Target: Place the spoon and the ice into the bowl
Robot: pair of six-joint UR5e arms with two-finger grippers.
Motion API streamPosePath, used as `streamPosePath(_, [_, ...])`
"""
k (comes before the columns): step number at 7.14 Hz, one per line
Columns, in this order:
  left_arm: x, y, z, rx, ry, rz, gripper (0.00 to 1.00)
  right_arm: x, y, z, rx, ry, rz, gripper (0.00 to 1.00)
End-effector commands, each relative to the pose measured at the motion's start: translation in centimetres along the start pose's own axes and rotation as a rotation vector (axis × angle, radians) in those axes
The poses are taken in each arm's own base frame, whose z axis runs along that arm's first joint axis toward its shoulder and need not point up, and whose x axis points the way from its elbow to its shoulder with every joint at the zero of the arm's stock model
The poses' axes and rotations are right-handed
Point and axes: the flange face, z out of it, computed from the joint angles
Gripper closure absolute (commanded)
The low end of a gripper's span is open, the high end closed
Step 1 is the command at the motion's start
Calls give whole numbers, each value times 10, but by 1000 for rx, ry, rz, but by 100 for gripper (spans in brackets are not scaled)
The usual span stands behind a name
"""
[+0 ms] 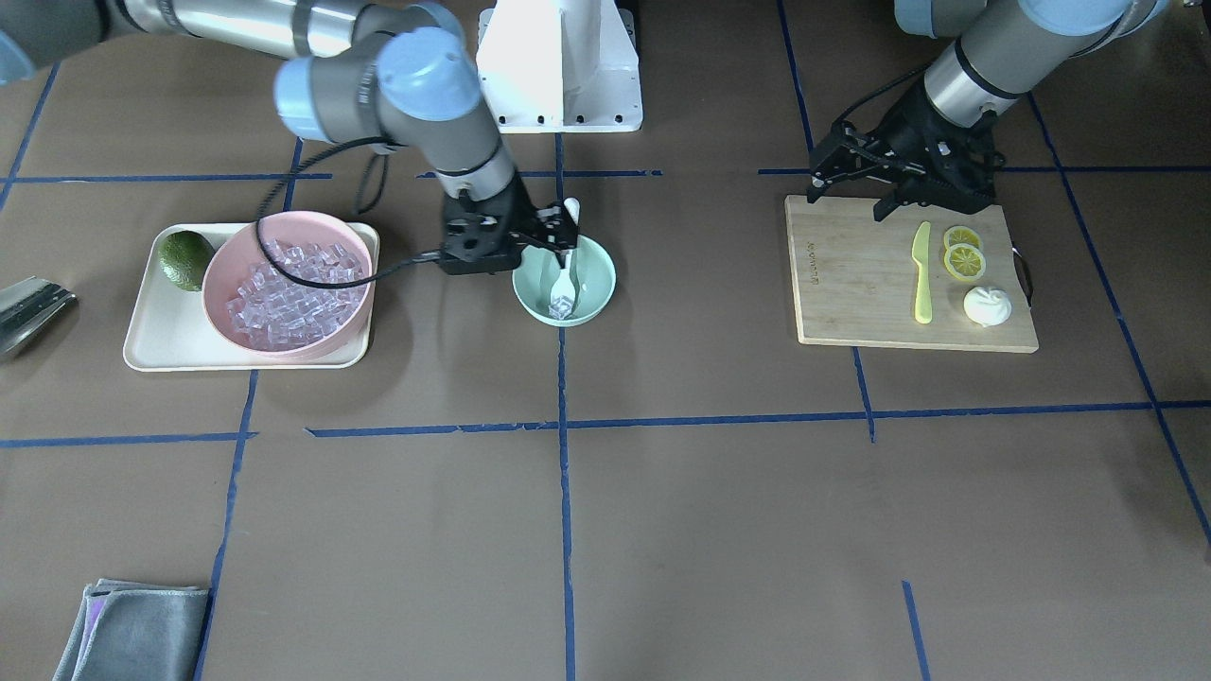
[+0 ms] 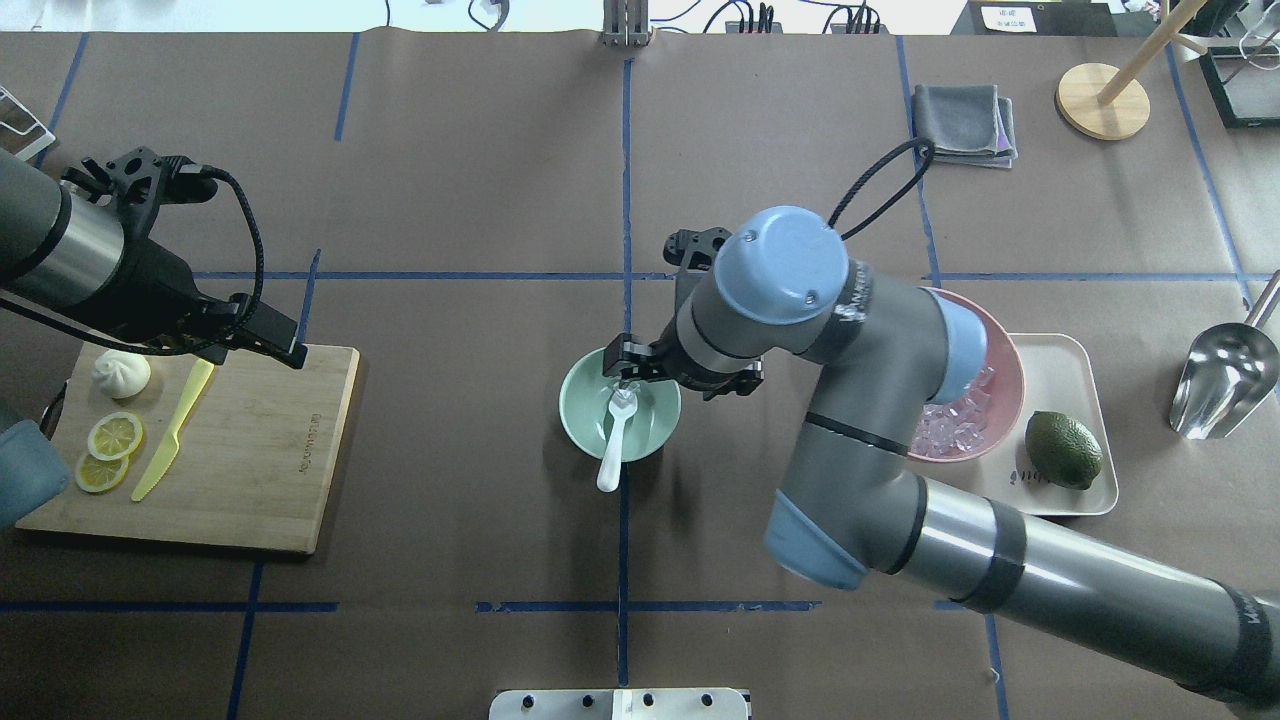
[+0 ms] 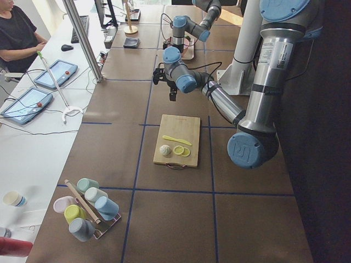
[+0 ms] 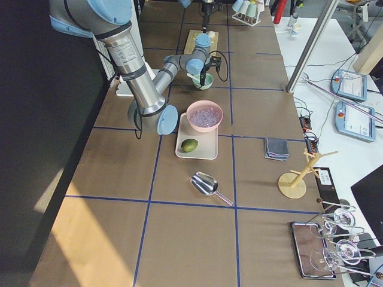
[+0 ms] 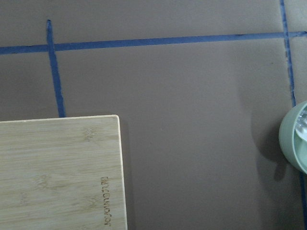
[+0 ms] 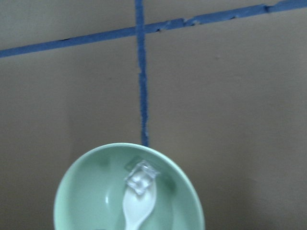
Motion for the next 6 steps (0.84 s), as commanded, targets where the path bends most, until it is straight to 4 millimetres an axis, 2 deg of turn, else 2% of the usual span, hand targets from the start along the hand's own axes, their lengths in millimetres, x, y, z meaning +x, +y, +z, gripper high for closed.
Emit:
streamPosePath(1, [-72,14,-1,-20,-74,87,7,156,-41,-95,-55,-13,37,1])
streamPosePath(2, [-105,19,-8,-23,-105,143,7,229,-46,-122,-53,15,-8,1])
streamPosePath(3, [-147,23,-24,-15,-140,188,7,302,-52,-143,-61,40,-78,1])
streamPosePath(4, [-194,22,-41,-2,-175,213,1,372,-50,-155,-60,89,-148,1])
streamPosePath(5, [-239,19,-54,8,-205,217,1,437,-51,-170,-54,131,-218,1])
streamPosePath(6, [-289,20,-62,3,-235,228,1,492,-59,-181,-48,159,-263,1])
